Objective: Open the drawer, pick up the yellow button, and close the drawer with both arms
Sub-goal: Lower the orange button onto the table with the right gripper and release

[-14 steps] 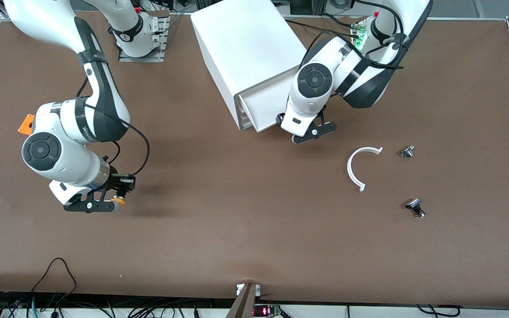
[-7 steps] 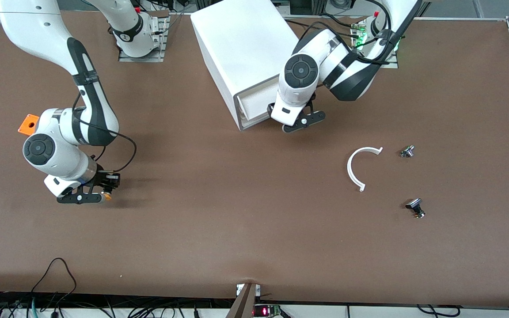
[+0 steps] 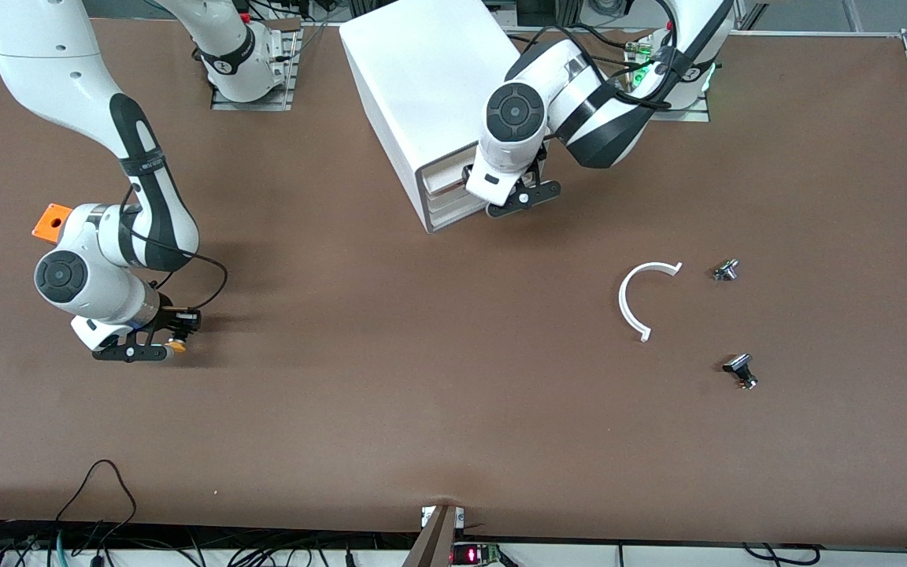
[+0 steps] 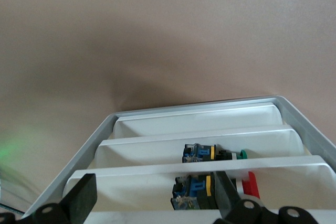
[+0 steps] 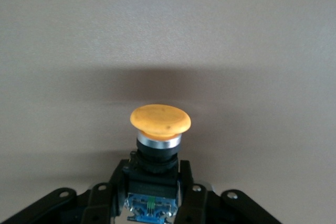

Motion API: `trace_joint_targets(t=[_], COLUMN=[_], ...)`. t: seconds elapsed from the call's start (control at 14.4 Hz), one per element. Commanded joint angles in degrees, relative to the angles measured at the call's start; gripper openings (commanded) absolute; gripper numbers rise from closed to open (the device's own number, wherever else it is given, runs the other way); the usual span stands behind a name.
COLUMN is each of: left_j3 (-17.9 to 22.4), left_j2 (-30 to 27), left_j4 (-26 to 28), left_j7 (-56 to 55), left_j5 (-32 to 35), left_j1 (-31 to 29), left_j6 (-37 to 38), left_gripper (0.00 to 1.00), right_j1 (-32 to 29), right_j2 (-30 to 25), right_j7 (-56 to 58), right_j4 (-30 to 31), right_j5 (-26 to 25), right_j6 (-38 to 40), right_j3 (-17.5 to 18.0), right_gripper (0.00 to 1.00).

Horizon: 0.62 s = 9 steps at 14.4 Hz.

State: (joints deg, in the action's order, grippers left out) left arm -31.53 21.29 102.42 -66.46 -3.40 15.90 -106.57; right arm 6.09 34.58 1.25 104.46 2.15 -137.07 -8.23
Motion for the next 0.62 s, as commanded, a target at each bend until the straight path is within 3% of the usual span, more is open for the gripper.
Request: trace_joint_targets(t=[0.0, 0.14, 0.28, 0.56], left_j3=[-1.1, -1.2, -1.3, -1.3], left_j2=[-1.7, -1.6, -1.4, -1.4], left_j4=[2.1, 2.1, 2.1, 2.2], left_j7=[-0.3, -0.3, -0.2, -0.3], left_j5=[-2.1, -2.2, -4.1, -4.6], left_j1=[-0.3, -0.3, -0.2, 0.0], left_j6=[-0.1, -0.1, -0.1, 0.1], left_gripper=[0.99, 0.99, 0.99, 0.99], right_j1=[-1.0, -1.0, -0.9, 1.2], right_j2=[-0.3, -0.4, -1.5, -9.5], right_j7=[1.7, 1.5, 1.7, 2.4], right_j4=[0.0, -0.4, -2.1, -2.9], right_j5=[2.5, 2.8, 5.8, 6.0], right_j6=[-0.5, -0.5, 0.1, 2.3], right_j3=[1.0, 1.1, 1.1, 1.3], right_gripper=[0.74, 0.99, 0.99, 0.99])
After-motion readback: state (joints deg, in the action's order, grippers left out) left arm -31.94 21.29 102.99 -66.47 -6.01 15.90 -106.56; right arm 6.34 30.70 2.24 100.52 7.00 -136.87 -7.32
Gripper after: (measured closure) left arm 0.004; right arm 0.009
